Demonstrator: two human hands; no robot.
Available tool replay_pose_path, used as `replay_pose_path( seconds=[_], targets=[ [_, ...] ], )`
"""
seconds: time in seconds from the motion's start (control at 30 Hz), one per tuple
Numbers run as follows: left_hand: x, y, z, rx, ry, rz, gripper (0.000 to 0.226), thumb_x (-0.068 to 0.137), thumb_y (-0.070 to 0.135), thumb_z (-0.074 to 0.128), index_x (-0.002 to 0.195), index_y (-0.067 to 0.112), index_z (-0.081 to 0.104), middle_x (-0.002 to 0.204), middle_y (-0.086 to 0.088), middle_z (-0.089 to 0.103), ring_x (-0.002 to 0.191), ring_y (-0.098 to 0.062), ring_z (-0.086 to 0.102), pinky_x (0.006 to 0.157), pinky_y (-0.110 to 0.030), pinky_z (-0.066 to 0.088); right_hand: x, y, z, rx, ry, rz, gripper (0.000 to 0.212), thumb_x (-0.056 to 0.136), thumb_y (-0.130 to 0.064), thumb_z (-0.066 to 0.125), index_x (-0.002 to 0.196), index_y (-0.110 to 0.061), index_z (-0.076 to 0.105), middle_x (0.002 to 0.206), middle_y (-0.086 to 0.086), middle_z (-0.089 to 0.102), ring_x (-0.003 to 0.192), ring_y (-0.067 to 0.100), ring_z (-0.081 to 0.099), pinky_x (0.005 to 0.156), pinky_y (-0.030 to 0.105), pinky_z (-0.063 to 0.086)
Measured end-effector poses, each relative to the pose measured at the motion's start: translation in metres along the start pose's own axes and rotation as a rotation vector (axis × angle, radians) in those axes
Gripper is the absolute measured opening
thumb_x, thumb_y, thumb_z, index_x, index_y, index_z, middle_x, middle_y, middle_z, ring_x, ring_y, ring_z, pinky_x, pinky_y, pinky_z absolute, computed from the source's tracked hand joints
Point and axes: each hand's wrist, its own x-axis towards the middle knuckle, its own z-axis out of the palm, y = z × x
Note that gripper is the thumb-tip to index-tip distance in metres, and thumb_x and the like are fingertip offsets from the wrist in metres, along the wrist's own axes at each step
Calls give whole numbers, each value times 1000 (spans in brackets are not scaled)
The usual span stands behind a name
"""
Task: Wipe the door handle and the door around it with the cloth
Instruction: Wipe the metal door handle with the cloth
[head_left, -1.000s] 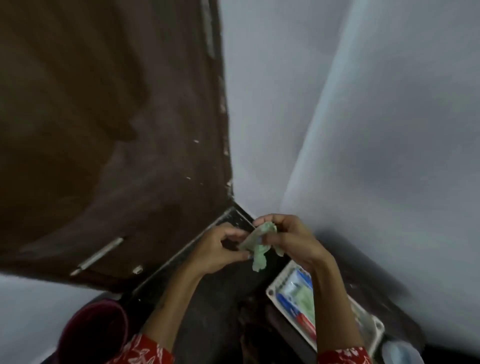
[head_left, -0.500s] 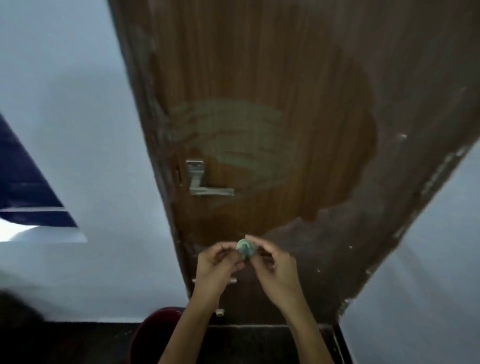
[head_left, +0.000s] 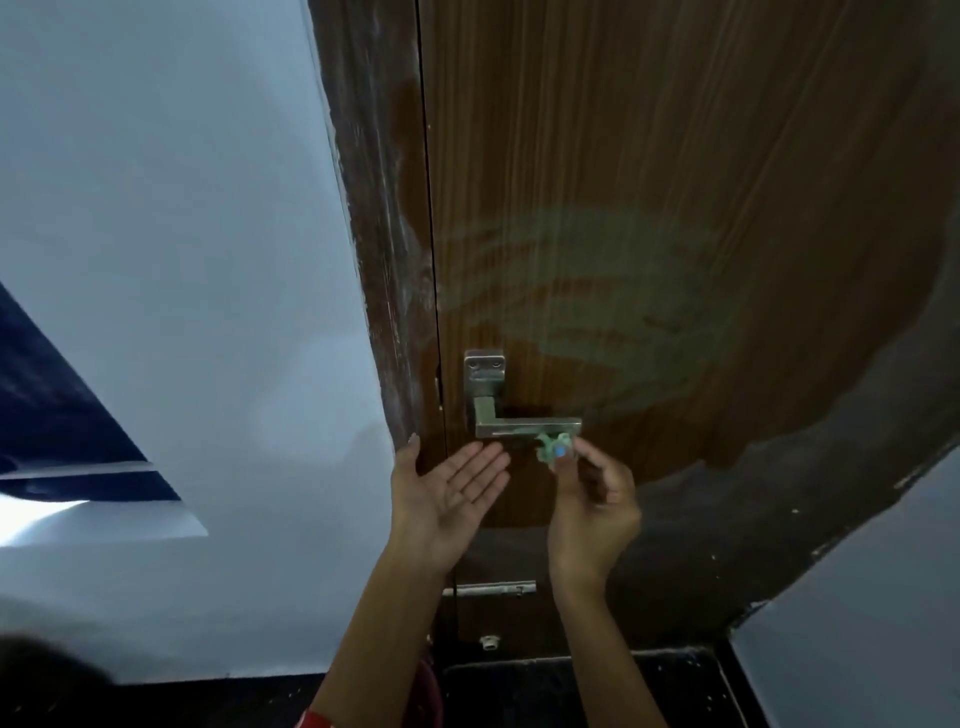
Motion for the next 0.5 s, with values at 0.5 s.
replay_pose_path(
  seconds=[0.5],
  targets=[
    [31, 14, 10, -199, -29, -97, 81, 91, 64, 38, 123, -10, 51, 113, -33, 64, 110, -43, 59, 95, -49, 44, 10, 16, 21, -187, 56, -191, 21, 82, -1, 67, 101, -8, 68, 105, 5, 58, 93, -3, 60, 76, 6, 49]
  ],
)
